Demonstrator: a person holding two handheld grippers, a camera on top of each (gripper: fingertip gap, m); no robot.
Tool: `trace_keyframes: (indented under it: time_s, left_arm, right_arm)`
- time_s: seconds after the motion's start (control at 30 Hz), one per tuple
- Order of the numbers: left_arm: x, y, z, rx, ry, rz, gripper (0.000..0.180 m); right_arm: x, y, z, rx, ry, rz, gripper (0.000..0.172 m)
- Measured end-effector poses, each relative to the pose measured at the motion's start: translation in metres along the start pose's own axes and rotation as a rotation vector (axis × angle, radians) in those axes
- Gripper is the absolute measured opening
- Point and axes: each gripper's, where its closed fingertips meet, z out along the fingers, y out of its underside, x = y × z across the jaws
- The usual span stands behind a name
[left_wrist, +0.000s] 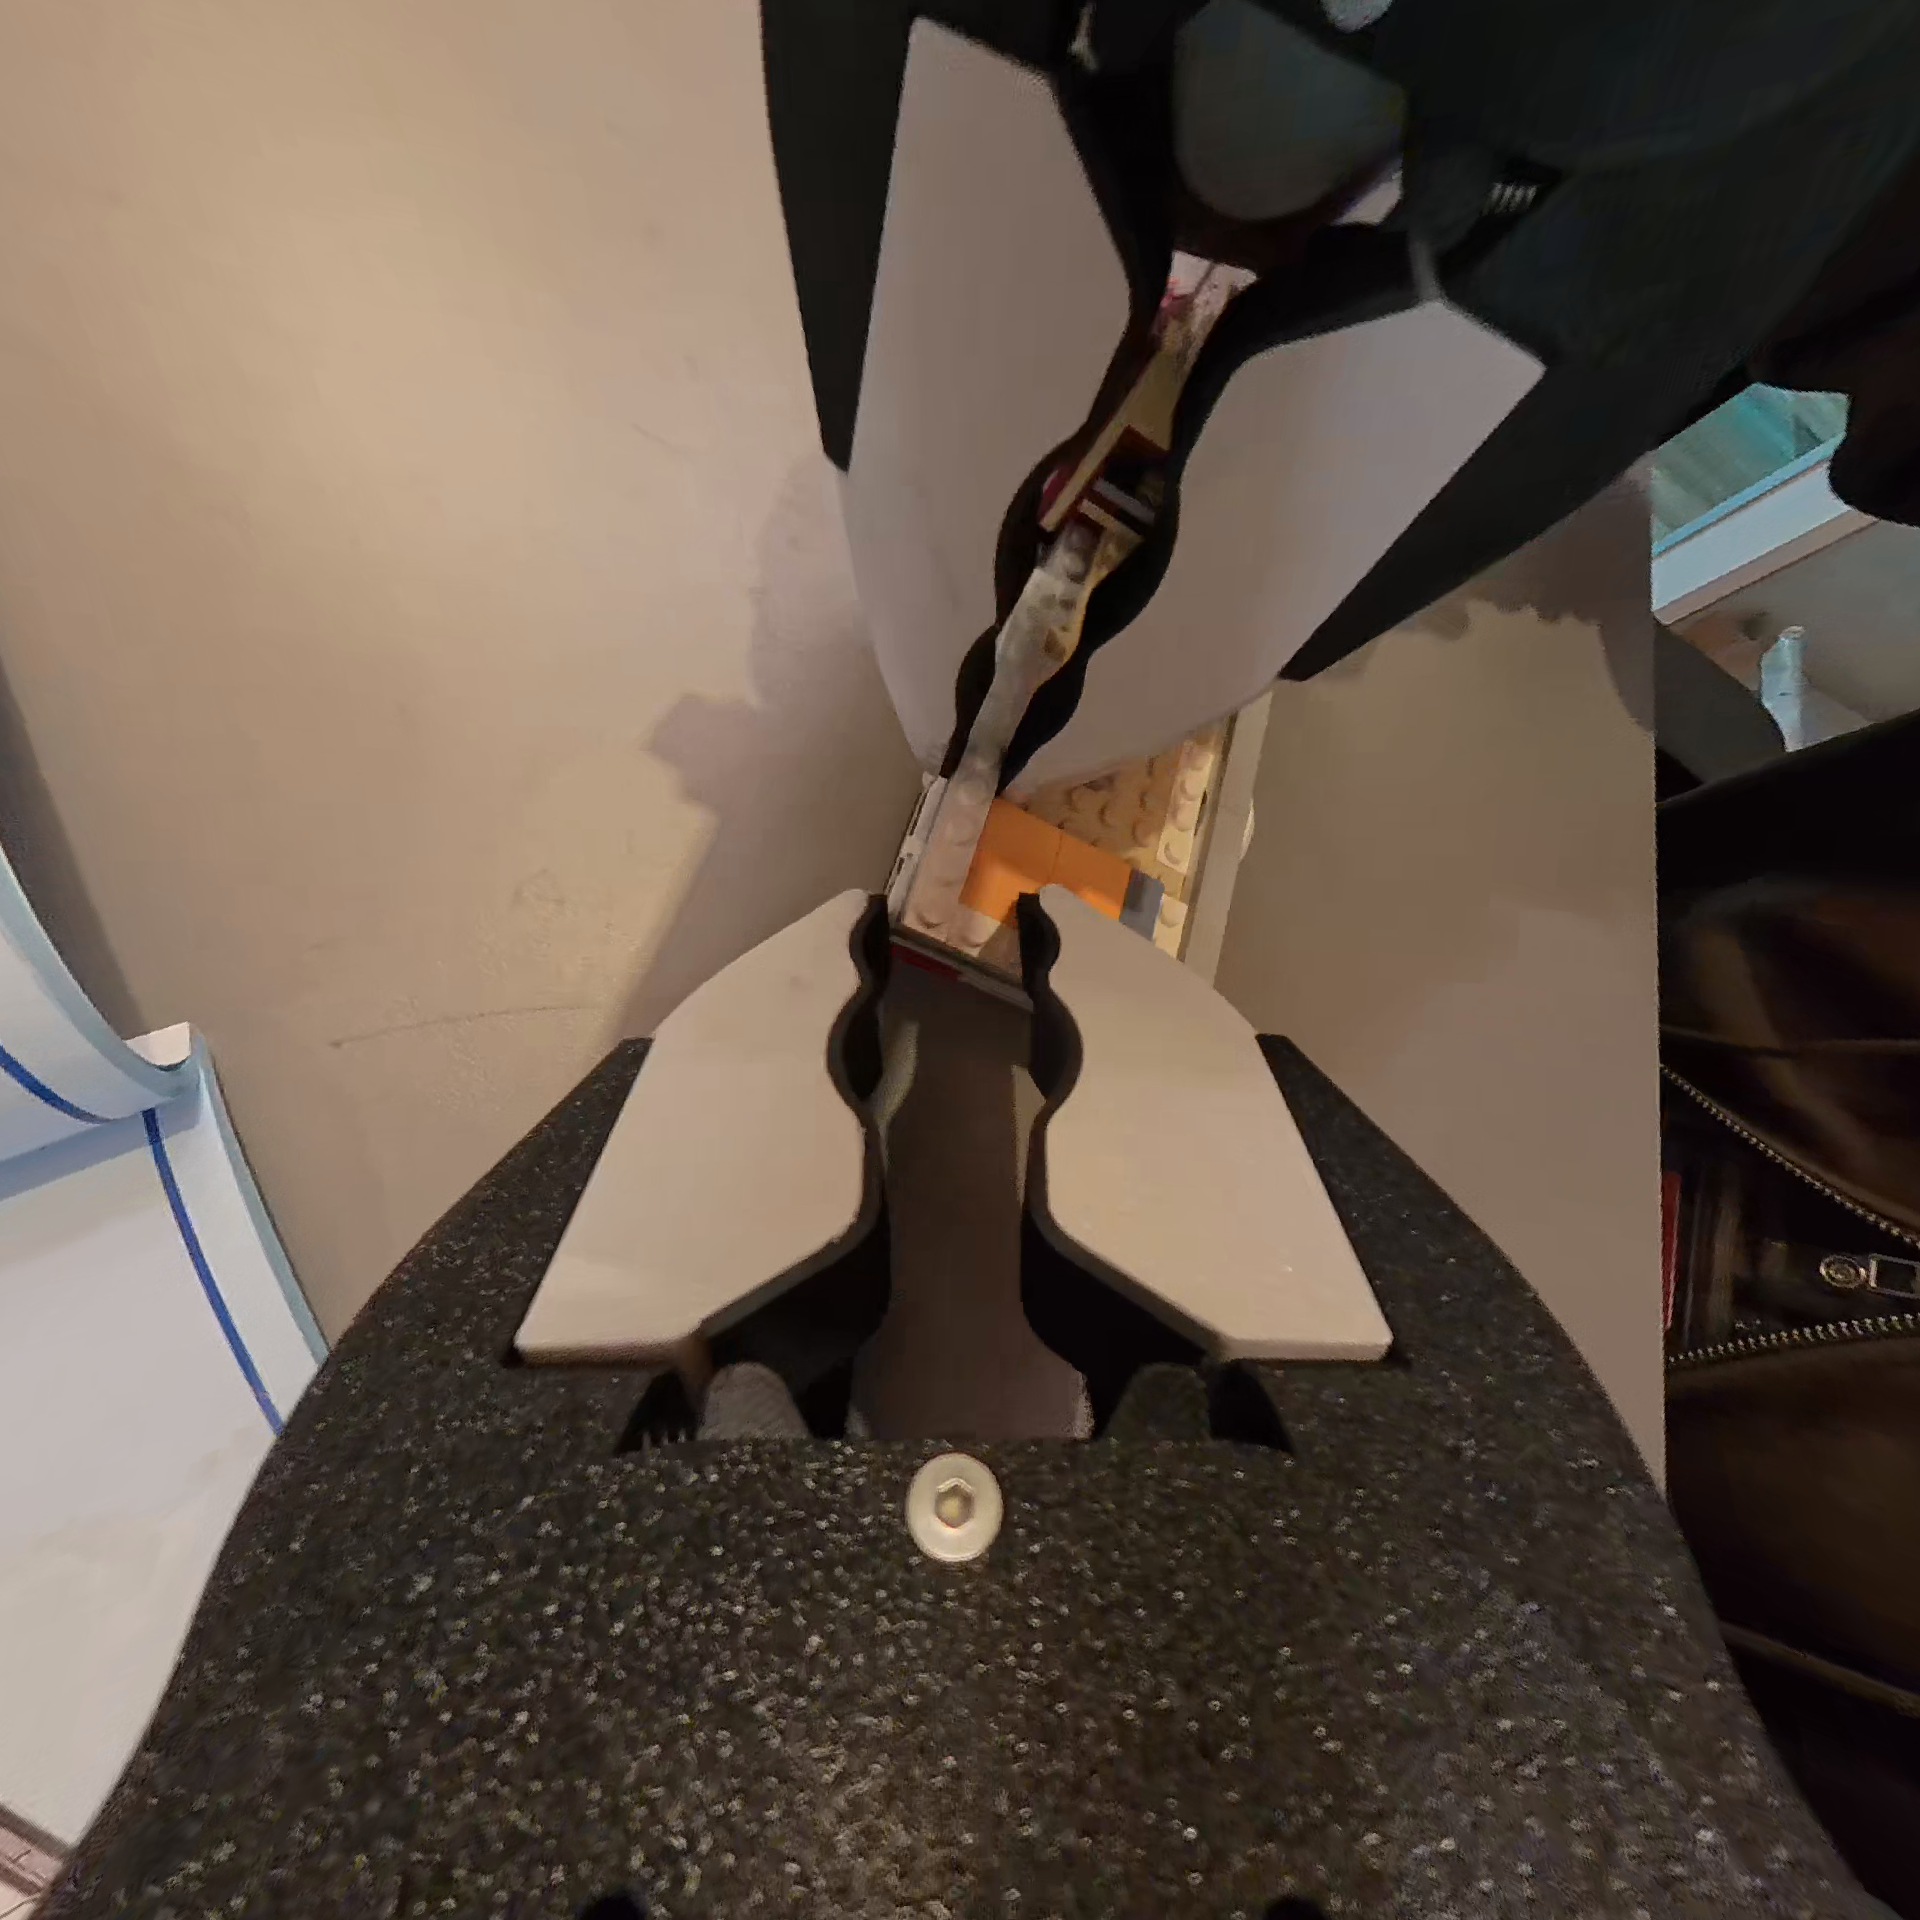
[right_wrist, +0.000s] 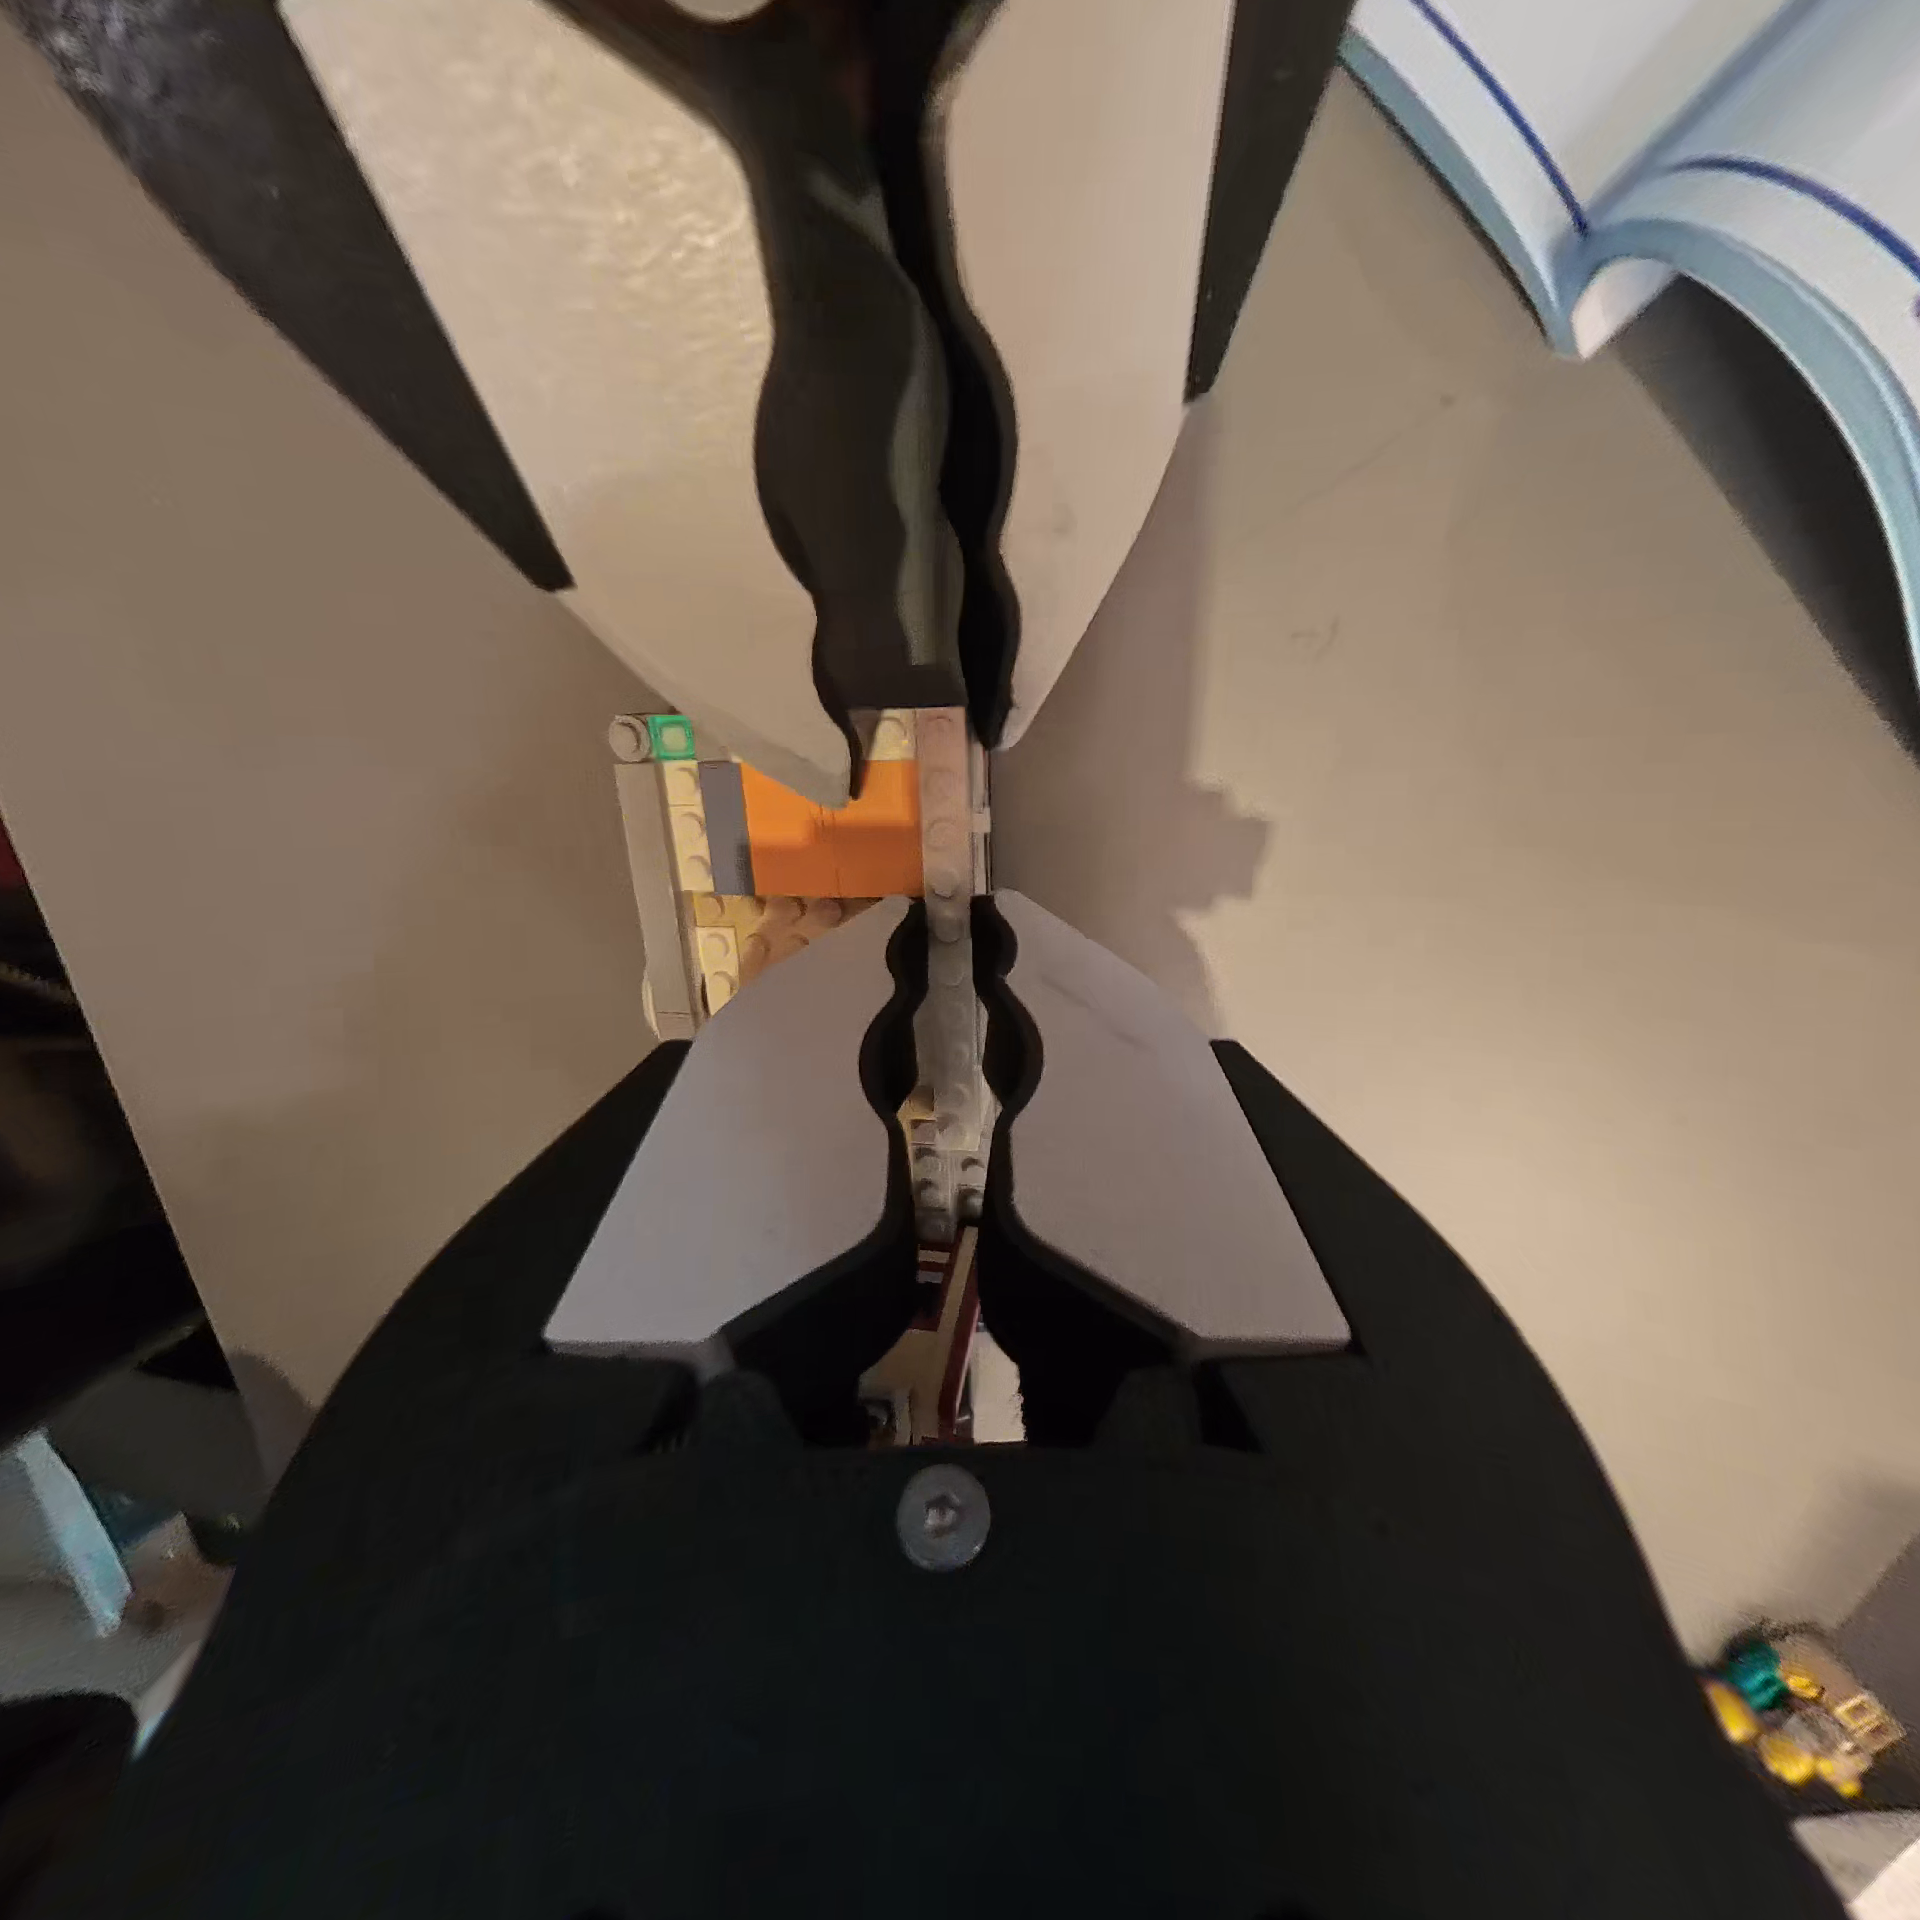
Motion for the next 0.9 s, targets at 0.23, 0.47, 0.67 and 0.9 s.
trace_keyframes:
  time_s: [0.23, 0.47, 0.67, 0.9]
  left_arm:
    - [-0.0007, -0.0014, 0.0014, 0.016, -0.022, 0.039, 0.025]
    - [0.0005, -0.0023, 0.0002, 0.039, -0.014, 0.062, 0.01]
    - [0.0017, -0.0018, 0.0007, 0.042, -0.017, 0.085, 0.01]
    - [0.0028, -0.0008, 0.0005, 0.041, -0.023, 0.113, 0.01]
  right_arm:
    - [0.003, 0.0002, -0.0013, -0.04, 0.223, -0.159, 0.009]
    - [0.0018, -0.0023, -0.0006, -0.019, 0.162, -0.185, 0.008]
    - [0.0003, -0.0027, -0.0003, 0.047, 0.048, -0.131, 0.008]
    - [-0.001, -0.0034, -0.0004, 0.108, 0.056, -0.138, 0.008]
